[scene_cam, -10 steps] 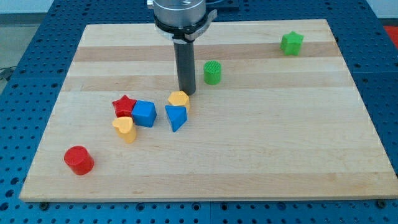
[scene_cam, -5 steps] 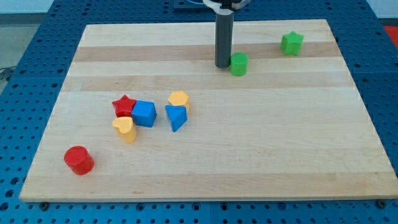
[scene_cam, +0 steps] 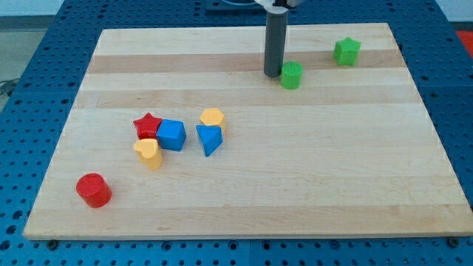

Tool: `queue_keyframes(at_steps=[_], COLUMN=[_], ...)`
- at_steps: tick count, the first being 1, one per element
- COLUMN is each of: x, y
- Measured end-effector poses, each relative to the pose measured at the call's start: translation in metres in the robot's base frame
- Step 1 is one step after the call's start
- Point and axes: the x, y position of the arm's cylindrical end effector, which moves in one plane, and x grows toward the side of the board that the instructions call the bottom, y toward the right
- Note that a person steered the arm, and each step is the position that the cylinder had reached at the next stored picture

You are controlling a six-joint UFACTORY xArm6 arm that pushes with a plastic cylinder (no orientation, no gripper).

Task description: Place the green circle diagonally bottom left to the green circle

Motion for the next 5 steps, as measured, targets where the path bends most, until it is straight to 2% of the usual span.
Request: queue_keyframes(at_steps=[2,3,4,5], x=[0.071,0.074,0.105,0.106], y=[-0.105,-0.126,-0.138,-0.138])
